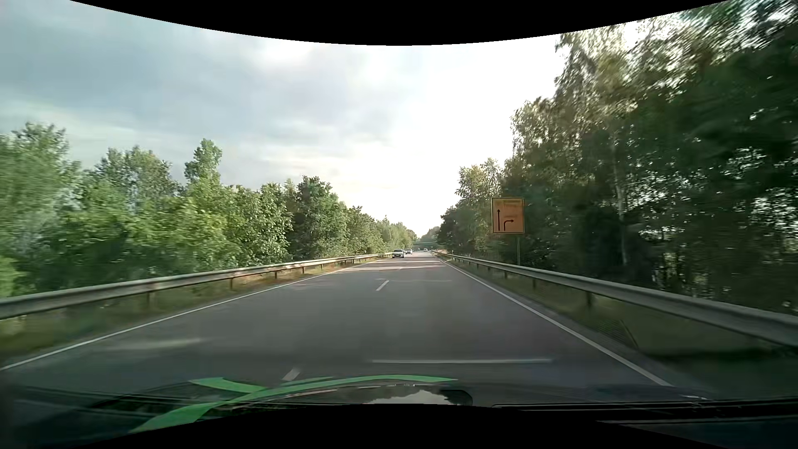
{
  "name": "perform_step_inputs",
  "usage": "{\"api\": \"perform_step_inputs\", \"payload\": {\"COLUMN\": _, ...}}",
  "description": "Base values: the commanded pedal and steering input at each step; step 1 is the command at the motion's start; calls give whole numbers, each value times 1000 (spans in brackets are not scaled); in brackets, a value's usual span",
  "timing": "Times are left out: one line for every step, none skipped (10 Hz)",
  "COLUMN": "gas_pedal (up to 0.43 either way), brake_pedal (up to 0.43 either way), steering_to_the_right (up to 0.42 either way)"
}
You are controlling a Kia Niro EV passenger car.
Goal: Follow the waypoints while adhering to traffic rules and regulations
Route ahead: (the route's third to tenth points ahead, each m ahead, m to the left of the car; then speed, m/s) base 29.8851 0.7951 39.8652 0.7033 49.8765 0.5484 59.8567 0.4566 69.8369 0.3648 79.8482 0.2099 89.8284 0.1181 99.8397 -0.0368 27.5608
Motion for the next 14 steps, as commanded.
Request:
{"api": "perform_step_inputs", "payload": {"gas_pedal": 299, "brake_pedal": 0, "steering_to_the_right": 1}}
{"api": "perform_step_inputs", "payload": {"gas_pedal": 299, "brake_pedal": 0, "steering_to_the_right": 1}}
{"api": "perform_step_inputs", "payload": {"gas_pedal": 299, "brake_pedal": 0, "steering_to_the_right": 0}}
{"api": "perform_step_inputs", "payload": {"gas_pedal": 299, "brake_pedal": 0, "steering_to_the_right": 0}}
{"api": "perform_step_inputs", "payload": {"gas_pedal": 299, "brake_pedal": 0, "steering_to_the_right": 1}}
{"api": "perform_step_inputs", "payload": {"gas_pedal": 299, "brake_pedal": 0, "steering_to_the_right": 0}}
{"api": "perform_step_inputs", "payload": {"gas_pedal": 287, "brake_pedal": 0, "steering_to_the_right": 0}}
{"api": "perform_step_inputs", "payload": {"gas_pedal": 268, "brake_pedal": 0, "steering_to_the_right": 0}}
{"api": "perform_step_inputs", "payload": {"gas_pedal": 248, "brake_pedal": 0, "steering_to_the_right": 0}}
{"api": "perform_step_inputs", "payload": {"gas_pedal": 248, "brake_pedal": 0, "steering_to_the_right": 0}}
{"api": "perform_step_inputs", "payload": {"gas_pedal": 248, "brake_pedal": 0, "steering_to_the_right": 0}}
{"api": "perform_step_inputs", "payload": {"gas_pedal": 248, "brake_pedal": 0, "steering_to_the_right": 0}}
{"api": "perform_step_inputs", "payload": {"gas_pedal": 260, "brake_pedal": 0, "steering_to_the_right": 0}}
{"api": "perform_step_inputs", "payload": {"gas_pedal": 260, "brake_pedal": 0, "steering_to_the_right": 0}}
